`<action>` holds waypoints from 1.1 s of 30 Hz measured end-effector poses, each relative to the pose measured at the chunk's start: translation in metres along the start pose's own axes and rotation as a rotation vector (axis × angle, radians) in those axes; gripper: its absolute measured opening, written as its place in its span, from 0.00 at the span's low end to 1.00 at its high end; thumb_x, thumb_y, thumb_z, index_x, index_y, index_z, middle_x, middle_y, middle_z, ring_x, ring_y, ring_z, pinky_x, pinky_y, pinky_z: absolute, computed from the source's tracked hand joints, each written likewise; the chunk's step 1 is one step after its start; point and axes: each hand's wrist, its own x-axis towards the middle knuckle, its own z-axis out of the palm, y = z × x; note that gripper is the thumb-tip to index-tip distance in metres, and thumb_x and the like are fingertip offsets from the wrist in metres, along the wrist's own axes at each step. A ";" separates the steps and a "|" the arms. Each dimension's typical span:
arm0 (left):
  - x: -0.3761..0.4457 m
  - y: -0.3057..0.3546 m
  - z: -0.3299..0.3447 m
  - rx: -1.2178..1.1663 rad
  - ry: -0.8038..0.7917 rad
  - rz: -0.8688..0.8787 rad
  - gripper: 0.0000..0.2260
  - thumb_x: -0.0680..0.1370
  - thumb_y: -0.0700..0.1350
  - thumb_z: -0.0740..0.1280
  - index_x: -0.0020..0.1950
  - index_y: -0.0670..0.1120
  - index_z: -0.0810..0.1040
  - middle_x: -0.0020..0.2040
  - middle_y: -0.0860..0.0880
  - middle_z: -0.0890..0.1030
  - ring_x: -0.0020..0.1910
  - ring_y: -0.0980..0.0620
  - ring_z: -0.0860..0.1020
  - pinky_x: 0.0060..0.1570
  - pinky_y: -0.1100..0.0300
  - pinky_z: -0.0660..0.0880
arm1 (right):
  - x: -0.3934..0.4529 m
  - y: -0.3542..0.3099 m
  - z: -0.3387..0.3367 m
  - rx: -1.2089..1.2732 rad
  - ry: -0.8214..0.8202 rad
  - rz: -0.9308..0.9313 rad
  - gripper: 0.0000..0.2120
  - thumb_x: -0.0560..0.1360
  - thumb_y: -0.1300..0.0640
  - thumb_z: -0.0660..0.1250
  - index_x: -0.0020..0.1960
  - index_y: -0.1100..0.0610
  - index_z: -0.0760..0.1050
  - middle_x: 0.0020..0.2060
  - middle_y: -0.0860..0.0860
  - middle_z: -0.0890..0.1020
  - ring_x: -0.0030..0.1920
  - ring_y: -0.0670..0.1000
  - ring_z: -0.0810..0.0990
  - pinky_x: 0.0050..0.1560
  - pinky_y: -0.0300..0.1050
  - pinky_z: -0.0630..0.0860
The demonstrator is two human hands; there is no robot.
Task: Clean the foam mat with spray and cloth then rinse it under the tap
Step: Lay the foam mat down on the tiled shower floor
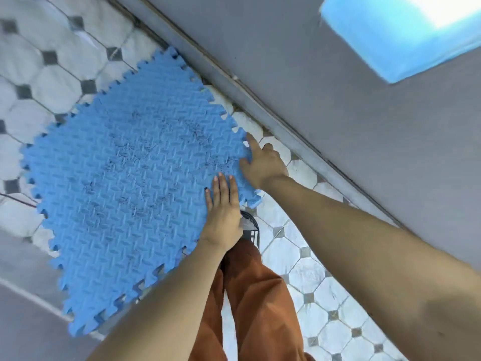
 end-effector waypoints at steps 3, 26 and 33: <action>-0.028 0.011 -0.024 0.005 -0.026 0.057 0.41 0.71 0.33 0.62 0.77 0.37 0.41 0.78 0.36 0.42 0.77 0.39 0.39 0.75 0.45 0.40 | -0.025 -0.001 -0.012 0.006 0.022 0.024 0.22 0.83 0.51 0.50 0.76 0.42 0.56 0.62 0.60 0.71 0.58 0.64 0.76 0.49 0.52 0.71; -0.238 0.205 0.022 0.296 -0.649 0.688 0.48 0.74 0.36 0.60 0.61 0.48 0.14 0.77 0.41 0.35 0.76 0.44 0.34 0.73 0.53 0.34 | -0.366 0.243 0.038 0.494 0.160 0.745 0.18 0.83 0.47 0.51 0.70 0.46 0.69 0.57 0.61 0.74 0.58 0.63 0.76 0.57 0.53 0.72; -0.285 0.270 0.093 0.515 -0.802 0.920 0.40 0.74 0.36 0.61 0.78 0.44 0.39 0.78 0.43 0.38 0.77 0.46 0.37 0.75 0.53 0.38 | -0.470 0.323 0.101 0.777 0.250 1.053 0.20 0.81 0.42 0.55 0.70 0.46 0.70 0.59 0.61 0.79 0.59 0.63 0.76 0.57 0.56 0.76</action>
